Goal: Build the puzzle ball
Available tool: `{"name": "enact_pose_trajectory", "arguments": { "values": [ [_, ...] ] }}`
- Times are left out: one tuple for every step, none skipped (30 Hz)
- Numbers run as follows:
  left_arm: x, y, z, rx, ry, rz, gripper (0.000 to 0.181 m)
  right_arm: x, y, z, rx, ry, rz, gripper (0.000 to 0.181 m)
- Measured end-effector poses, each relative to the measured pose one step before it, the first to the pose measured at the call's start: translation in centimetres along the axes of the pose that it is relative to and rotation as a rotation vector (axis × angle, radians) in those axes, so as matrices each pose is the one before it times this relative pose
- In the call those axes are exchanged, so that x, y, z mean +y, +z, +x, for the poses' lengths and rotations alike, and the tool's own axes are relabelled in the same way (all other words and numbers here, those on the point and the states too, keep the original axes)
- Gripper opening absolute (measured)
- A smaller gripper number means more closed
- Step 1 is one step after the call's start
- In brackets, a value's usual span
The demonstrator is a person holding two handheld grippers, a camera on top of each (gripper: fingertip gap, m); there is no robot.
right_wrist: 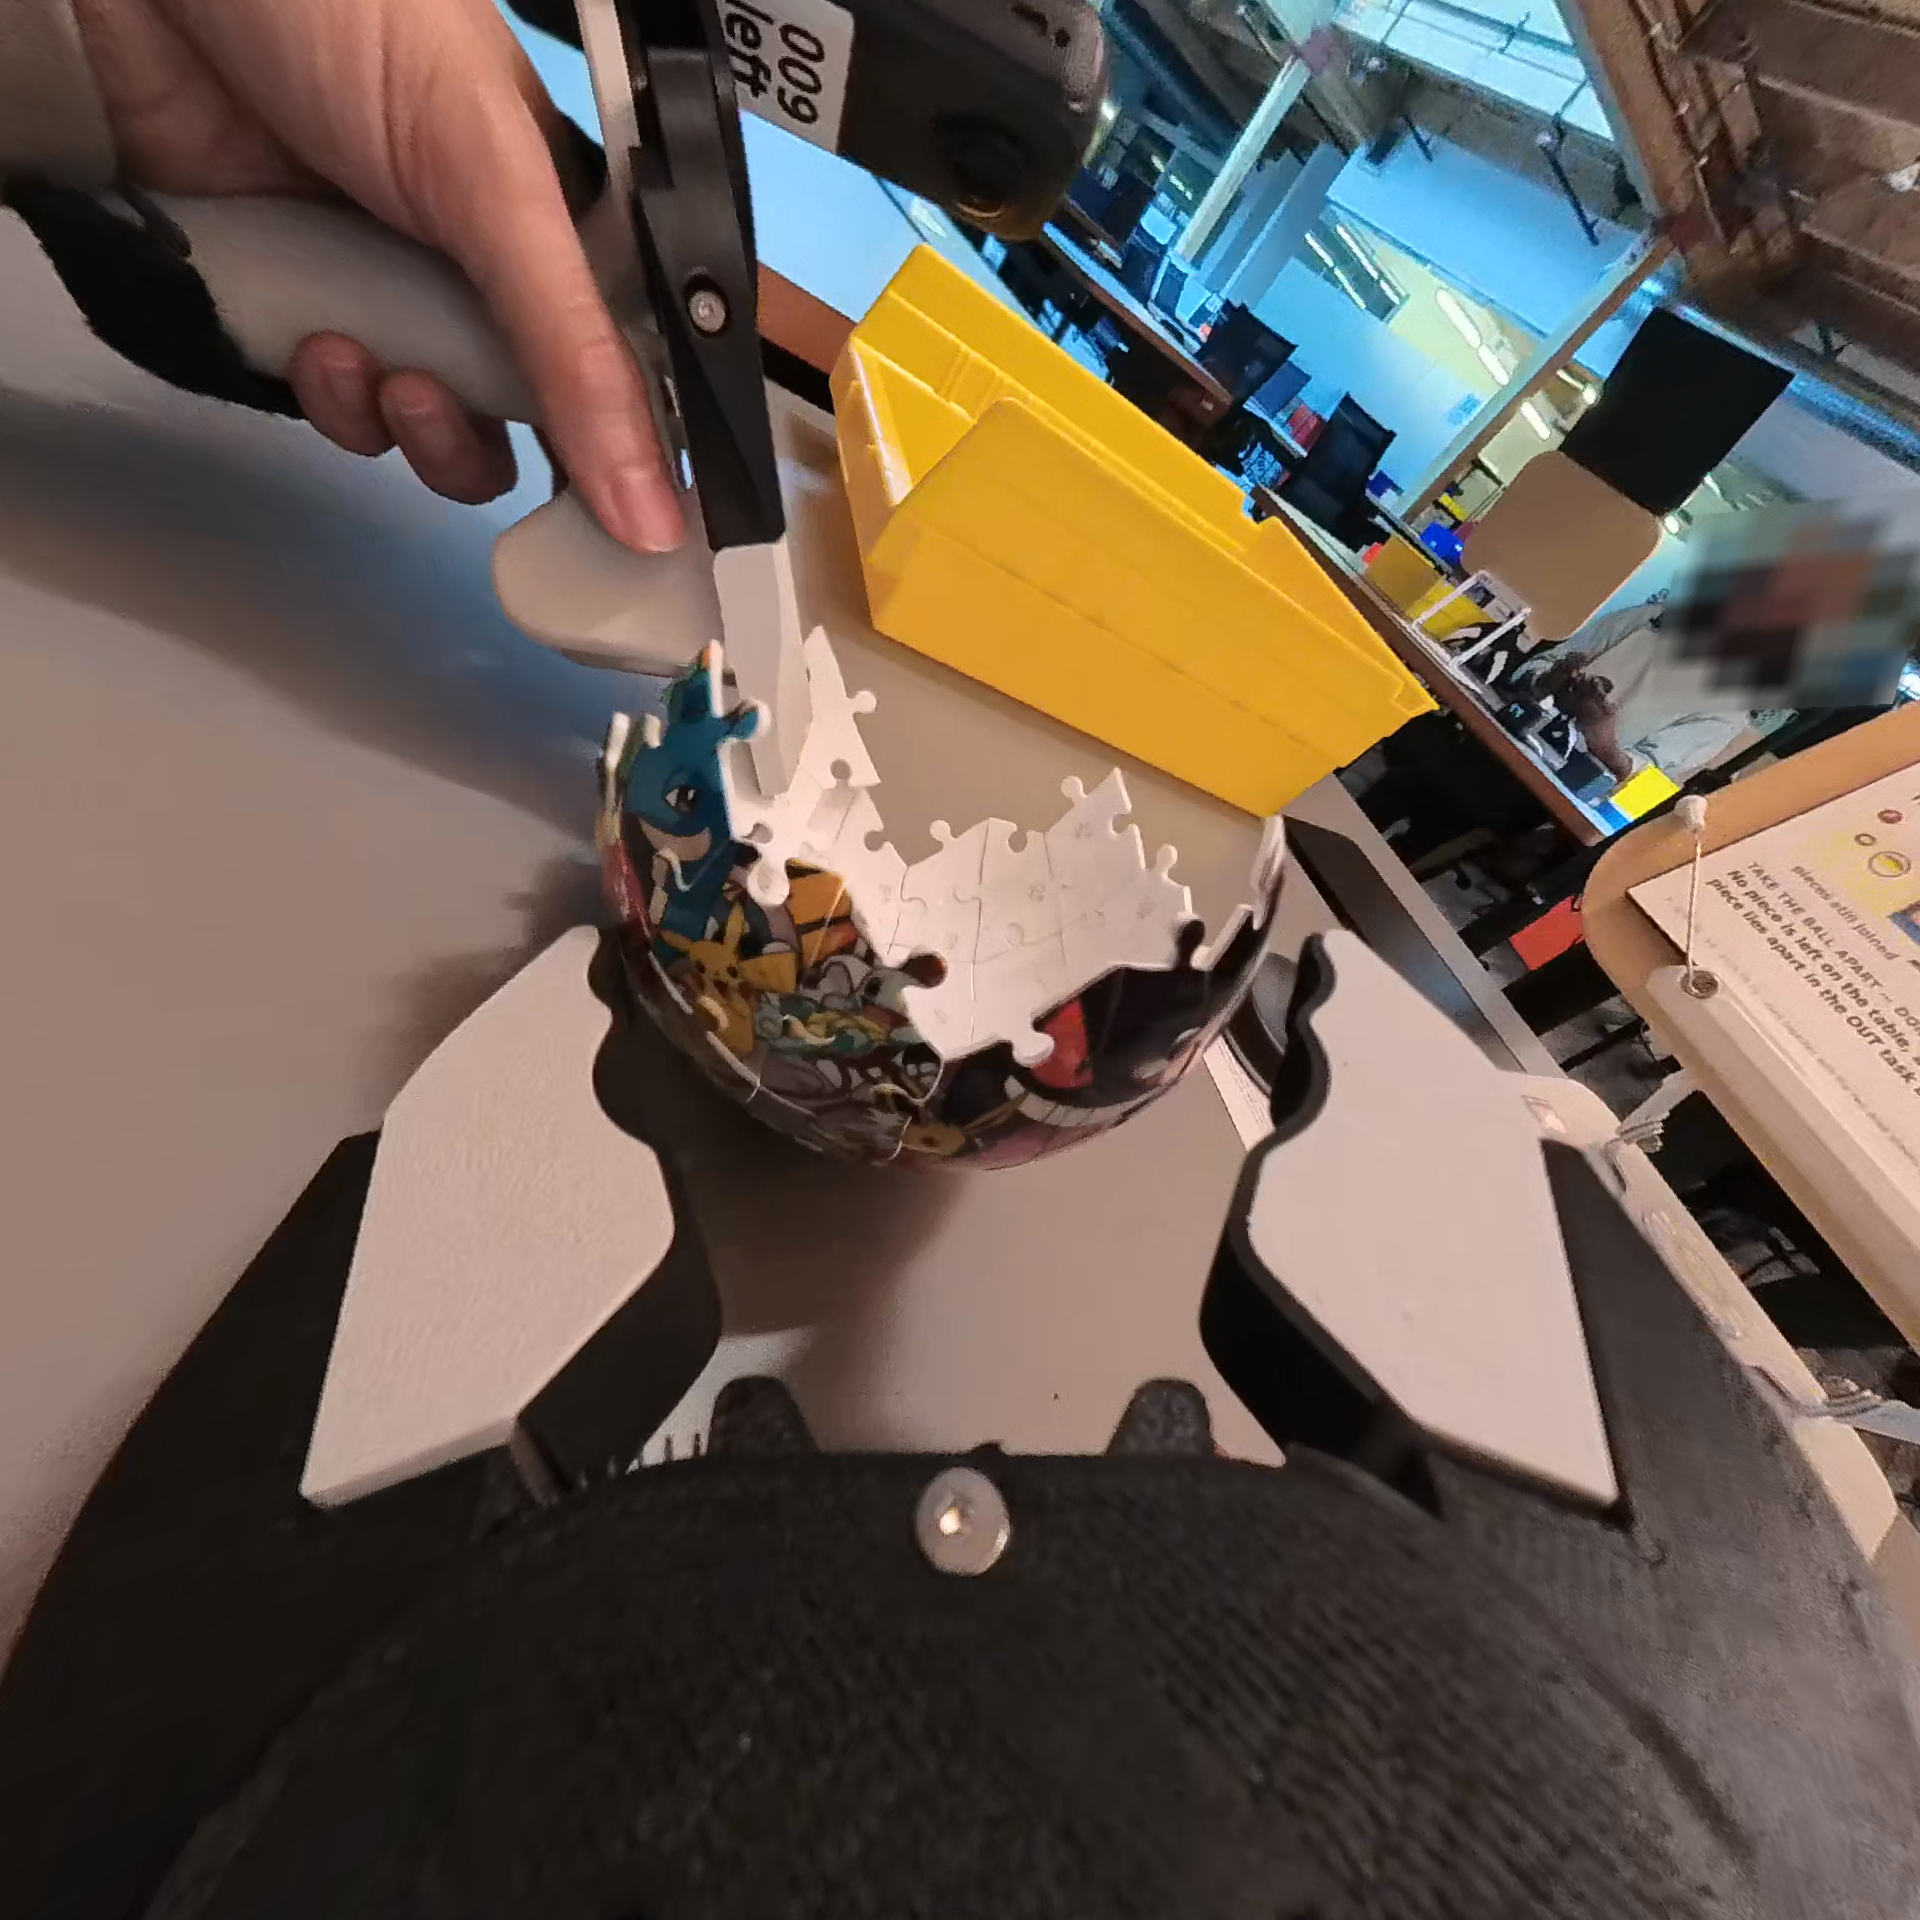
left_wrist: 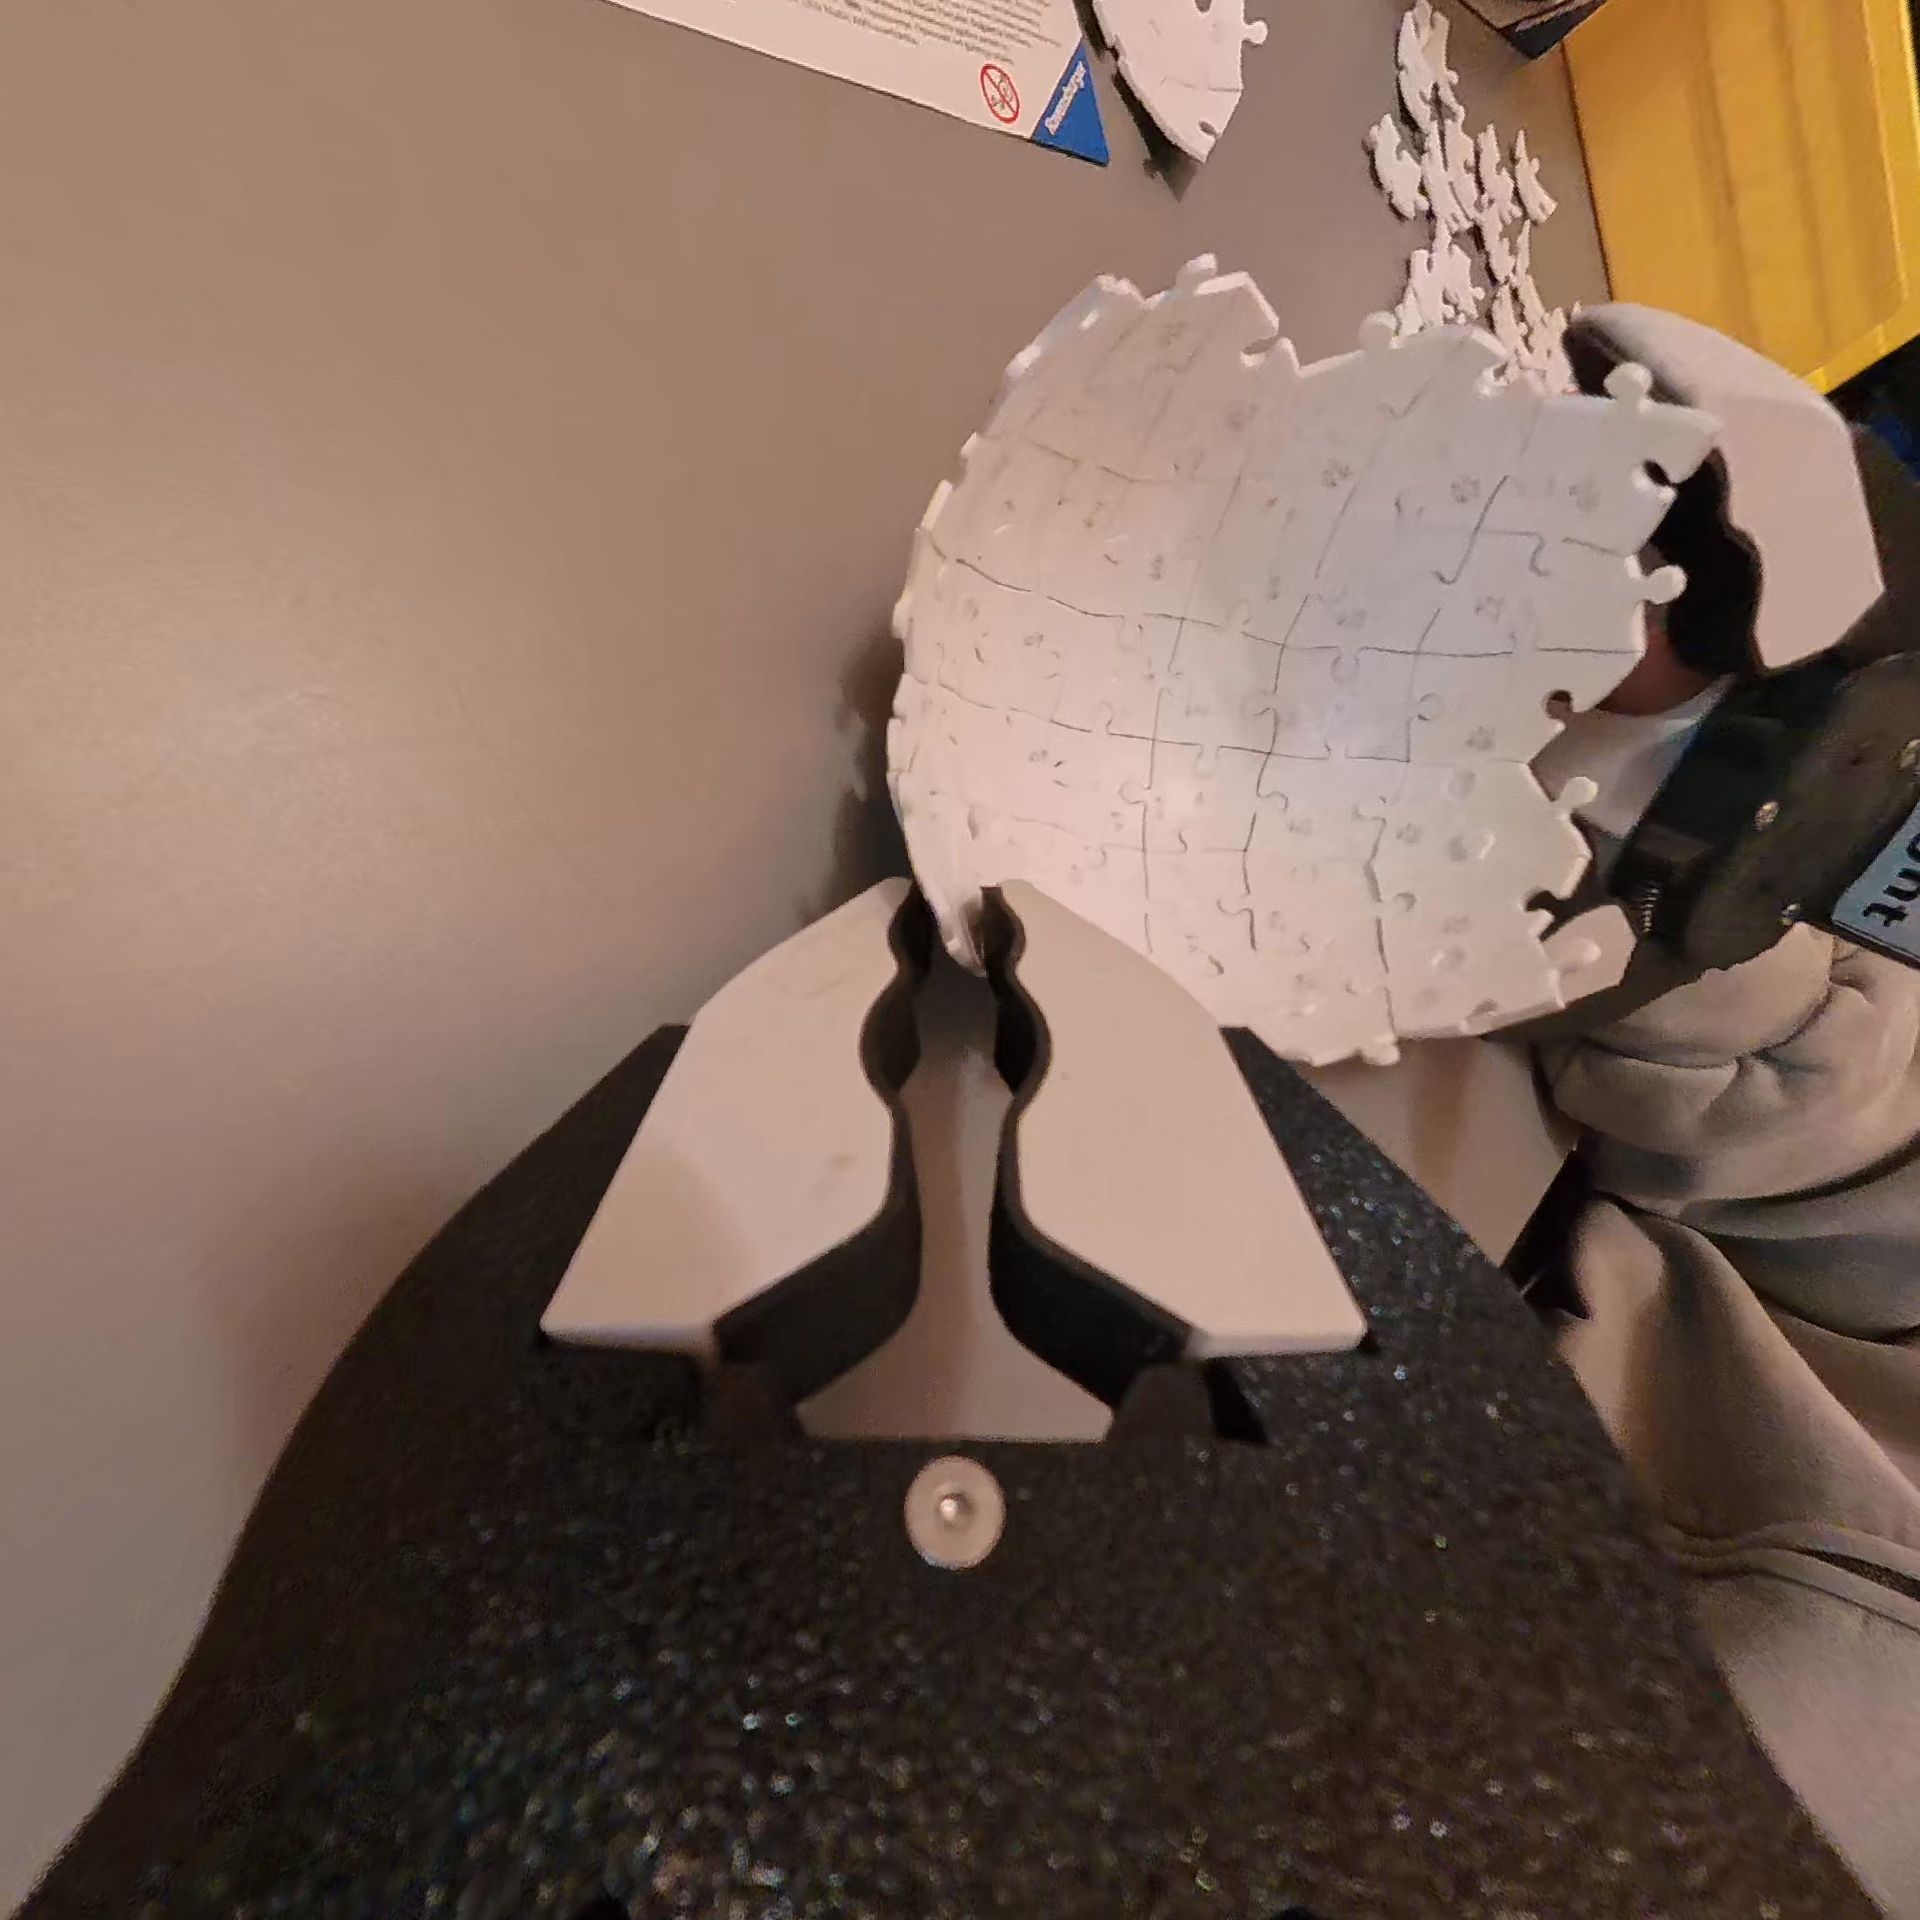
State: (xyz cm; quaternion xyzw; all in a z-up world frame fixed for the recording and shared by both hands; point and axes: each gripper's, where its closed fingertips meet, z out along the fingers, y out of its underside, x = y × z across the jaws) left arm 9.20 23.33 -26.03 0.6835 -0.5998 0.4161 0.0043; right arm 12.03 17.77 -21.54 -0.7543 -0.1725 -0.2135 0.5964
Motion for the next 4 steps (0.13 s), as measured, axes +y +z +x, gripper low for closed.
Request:
{"name": "enact_pose_trajectory", "arguments": {
  "values": [
    [0.015, 0.053, -0.017, -0.0012, 0.0000, -0.0015, 0.009, 0.141, 0.071, -0.037, -0.0049, -0.0056, -0.0084, 0.120],
    [-0.003, 0.043, -0.042, -0.0014, -0.0002, -0.0008, 0.009, 0.055, 0.087, -0.146, -0.0069, -0.0208, 0.0008, 0.120],
    [0.014, 0.045, -0.036, -0.0003, -0.0016, -0.0009, 0.009, -0.048, 0.075, -0.205, -0.0071, -0.0319, 0.0095, 0.120],
    [0.009, 0.033, -0.029, 0.0013, -0.0021, -0.0003, 0.008, -0.106, 0.079, -0.121, -0.0010, -0.0365, 0.0119, 0.119]
  ]
}}
